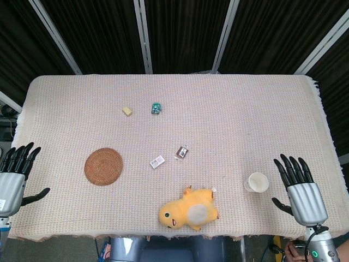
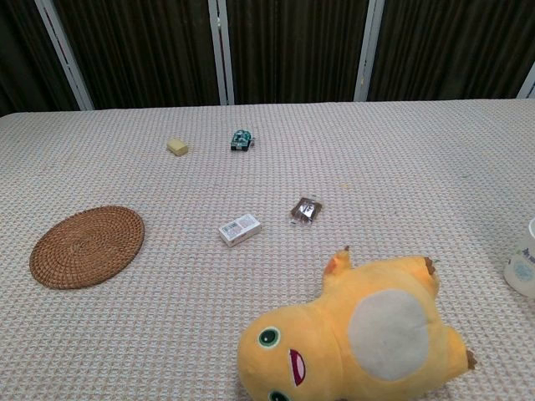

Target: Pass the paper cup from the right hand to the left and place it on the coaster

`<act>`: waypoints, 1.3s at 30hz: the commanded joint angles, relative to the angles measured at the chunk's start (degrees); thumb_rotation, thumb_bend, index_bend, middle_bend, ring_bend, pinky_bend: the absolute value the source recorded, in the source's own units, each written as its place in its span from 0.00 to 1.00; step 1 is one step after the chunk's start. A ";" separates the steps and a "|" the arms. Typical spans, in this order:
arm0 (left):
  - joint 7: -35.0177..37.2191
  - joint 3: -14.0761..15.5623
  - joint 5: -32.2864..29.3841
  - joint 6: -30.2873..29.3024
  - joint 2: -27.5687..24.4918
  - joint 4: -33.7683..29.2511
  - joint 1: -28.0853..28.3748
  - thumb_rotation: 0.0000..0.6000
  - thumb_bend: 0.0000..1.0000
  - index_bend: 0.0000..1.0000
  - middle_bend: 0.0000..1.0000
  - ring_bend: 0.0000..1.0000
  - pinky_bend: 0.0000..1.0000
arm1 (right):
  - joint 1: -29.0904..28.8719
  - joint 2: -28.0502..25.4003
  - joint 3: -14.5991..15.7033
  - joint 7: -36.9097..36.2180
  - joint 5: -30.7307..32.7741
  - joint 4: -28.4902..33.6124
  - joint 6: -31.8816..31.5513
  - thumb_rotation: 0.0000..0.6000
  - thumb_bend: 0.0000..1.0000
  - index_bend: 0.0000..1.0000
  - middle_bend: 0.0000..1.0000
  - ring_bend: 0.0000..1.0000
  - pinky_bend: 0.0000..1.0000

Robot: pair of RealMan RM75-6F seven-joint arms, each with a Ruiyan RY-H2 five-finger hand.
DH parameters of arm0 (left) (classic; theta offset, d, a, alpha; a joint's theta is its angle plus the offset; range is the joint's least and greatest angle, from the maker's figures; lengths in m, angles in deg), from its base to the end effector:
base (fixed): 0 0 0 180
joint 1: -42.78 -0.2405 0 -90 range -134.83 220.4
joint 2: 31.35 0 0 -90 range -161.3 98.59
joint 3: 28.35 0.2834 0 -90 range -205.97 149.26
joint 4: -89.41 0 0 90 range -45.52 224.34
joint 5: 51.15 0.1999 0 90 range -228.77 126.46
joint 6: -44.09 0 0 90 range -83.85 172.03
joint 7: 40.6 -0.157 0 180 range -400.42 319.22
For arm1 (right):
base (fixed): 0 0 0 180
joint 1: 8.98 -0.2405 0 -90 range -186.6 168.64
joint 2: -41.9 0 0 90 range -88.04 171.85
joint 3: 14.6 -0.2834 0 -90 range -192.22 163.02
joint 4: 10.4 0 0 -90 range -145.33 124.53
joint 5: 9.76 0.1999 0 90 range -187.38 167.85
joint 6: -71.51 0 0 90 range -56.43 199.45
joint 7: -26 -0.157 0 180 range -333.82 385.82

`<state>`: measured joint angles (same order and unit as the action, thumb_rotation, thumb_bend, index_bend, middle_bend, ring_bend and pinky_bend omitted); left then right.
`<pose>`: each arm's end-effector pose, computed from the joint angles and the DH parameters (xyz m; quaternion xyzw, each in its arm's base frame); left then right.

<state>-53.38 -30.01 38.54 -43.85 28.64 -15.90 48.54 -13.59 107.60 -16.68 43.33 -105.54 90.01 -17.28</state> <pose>-0.2783 0.1915 0.1877 -0.6247 -0.3375 -0.3952 0.5828 -0.2753 -0.1859 0.1613 0.6501 -0.2885 0.4003 0.5778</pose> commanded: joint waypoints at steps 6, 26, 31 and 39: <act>-0.14 -0.21 -0.43 0.38 0.07 0.05 0.10 1.00 0.00 0.00 0.00 0.00 0.00 | -0.12 -0.28 0.16 0.02 0.57 0.38 0.85 1.00 0.00 0.00 0.00 0.00 0.00; -4.24 -1.26 -2.99 2.92 2.04 0.41 1.46 1.00 0.00 0.00 0.00 0.00 0.00 | -11.68 0.05 -0.10 -10.99 13.74 -2.09 27.04 1.00 0.00 0.02 0.13 0.10 0.10; -4.72 -1.65 -4.45 3.87 2.37 0.80 1.88 1.00 0.00 0.00 0.00 0.00 0.00 | -13.74 3.49 -1.51 -6.18 17.56 -5.29 28.92 1.00 0.00 0.07 0.16 0.13 0.11; -5.87 -1.77 -5.72 5.01 2.80 1.05 2.40 1.00 0.00 0.00 0.00 0.00 0.00 | -14.86 7.05 -2.28 -2.68 19.70 -9.33 28.47 1.00 0.08 0.26 0.41 0.36 0.13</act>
<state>-59.12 -31.79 32.87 -38.91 31.37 -14.86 50.89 -28.30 114.45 -18.85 40.75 -86.03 80.84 11.08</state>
